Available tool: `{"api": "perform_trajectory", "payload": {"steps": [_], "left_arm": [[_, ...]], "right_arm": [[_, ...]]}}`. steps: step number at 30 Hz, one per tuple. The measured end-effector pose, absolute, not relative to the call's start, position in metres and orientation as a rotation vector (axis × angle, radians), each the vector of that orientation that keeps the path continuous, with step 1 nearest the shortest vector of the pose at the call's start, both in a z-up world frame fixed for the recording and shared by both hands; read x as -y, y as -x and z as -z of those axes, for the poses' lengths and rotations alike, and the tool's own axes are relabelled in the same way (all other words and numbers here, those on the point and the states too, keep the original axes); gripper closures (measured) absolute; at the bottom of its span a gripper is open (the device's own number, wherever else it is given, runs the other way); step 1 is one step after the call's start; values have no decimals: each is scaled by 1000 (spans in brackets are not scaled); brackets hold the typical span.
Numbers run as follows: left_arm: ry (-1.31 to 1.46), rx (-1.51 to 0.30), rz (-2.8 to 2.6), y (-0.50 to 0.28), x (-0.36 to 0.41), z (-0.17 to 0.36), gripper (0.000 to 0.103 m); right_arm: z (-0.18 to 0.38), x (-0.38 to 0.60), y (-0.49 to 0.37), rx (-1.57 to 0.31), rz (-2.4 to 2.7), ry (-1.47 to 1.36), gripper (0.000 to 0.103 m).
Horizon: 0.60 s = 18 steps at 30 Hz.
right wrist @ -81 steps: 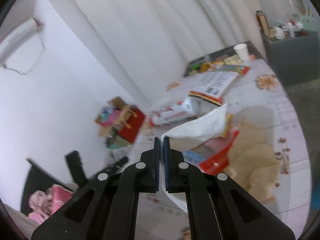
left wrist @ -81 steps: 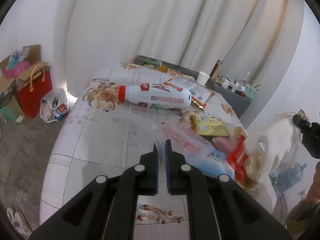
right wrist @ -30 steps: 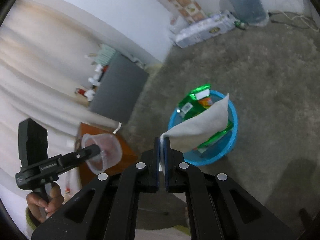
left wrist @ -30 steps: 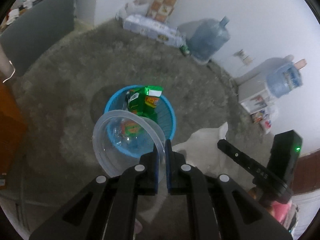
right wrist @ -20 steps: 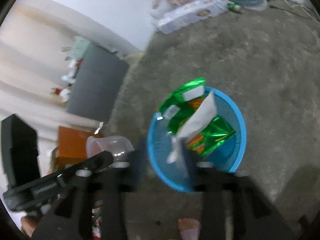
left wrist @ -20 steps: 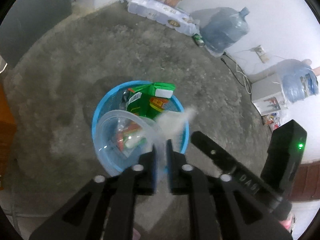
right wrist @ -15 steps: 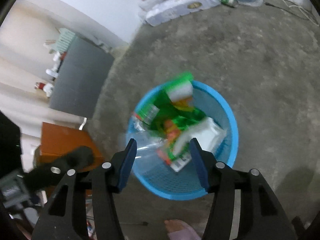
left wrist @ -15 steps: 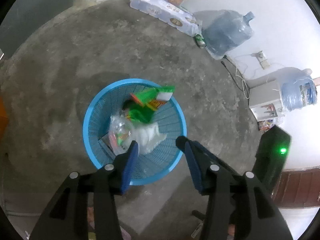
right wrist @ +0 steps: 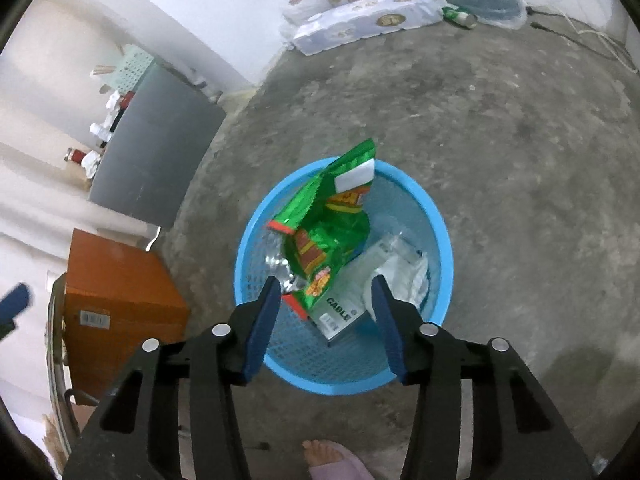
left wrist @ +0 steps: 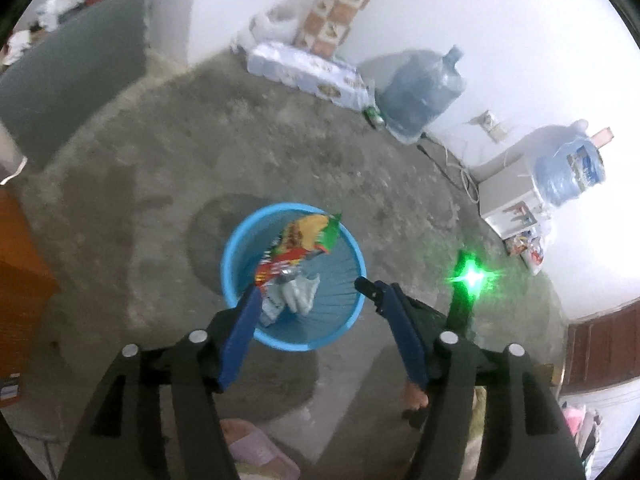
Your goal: Collect trash
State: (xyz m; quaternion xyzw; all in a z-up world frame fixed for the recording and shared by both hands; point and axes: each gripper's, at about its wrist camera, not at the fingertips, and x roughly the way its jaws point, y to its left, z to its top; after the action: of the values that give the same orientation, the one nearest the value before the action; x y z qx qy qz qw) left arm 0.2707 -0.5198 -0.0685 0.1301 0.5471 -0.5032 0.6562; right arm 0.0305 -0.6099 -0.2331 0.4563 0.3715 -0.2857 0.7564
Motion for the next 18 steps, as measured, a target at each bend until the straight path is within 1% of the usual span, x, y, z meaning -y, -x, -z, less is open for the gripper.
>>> {"api": "perform_trajectory", "payload": {"steps": [2,5,9,10,11,13,18], "left_arm": [[-275,-1218,1136,-275,491,48,36],[-252,-1176,1095,-281,433,19,33],[-177,-1174,1040,-285,358,-5,31],[-152,-1171,1029,-284,341,-9,31],[-128,-1166,1018,-284,324,-14,31],[-64,-1143,1004,-280,286,-23,31],[68,-1073,964,-273,209,-39,28]], "right_arm": [[228,606,-29,-805,619,-989,64],[217,604,-27,-780,597,-997,64],[202,609,-32,-741,545,-1028,62],[200,614,-35,-718,518,-1070,59],[201,618,-38,-700,501,-1111,47],[203,626,-46,-682,493,-1165,33],[239,652,-81,-744,546,-1303,33]]}}
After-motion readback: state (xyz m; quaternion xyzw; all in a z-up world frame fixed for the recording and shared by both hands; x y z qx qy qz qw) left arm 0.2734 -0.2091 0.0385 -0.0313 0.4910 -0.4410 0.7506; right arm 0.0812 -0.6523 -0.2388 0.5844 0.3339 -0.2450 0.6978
